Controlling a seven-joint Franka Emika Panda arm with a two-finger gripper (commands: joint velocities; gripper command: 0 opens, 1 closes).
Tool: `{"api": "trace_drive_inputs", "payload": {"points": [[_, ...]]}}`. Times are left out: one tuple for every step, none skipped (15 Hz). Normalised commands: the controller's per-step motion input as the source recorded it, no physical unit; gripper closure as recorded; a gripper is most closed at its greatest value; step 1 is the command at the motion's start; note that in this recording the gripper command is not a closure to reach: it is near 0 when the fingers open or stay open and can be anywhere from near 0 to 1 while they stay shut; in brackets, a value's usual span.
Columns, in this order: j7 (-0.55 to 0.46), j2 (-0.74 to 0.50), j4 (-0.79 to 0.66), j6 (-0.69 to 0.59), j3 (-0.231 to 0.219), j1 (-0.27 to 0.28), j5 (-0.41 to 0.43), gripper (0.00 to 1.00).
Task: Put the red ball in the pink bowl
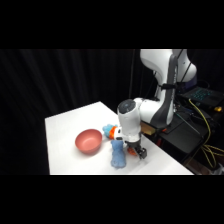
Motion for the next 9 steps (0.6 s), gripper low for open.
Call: {"api": "trace_drive_inputs", "payload": {"points": [[-0.05, 0.02, -0.04, 0.29, -0.059, -0.027, 0.023, 1.0], [-0.02, -0.01, -0.06, 0.27, -0.065, -0.006, 0.004, 1.0], [0.02, -0.04, -0.08, 0.26, -0.068, 0.021, -0.018, 1.0], [0.05, -0.06, -0.1, 0.25, -0.071, 0.049, -0.04, 1.0], [0.07, -0.1, -0.13, 0.24, -0.078, 0.068, -0.056, 1.0], [0.1, -0.12, -0.15, 0.23, -0.091, 0.084, -0.07, 1.0], [0.11, -0.17, -0.18, 0.18, -0.111, 0.096, -0.092, 0.66], [0.13, -0.21, -0.19, 0.14, -0.126, 0.103, -0.109, 0.35], [0.15, -0.28, -0.21, 0.07, -0.145, 0.117, -0.135, 0.32]]}}
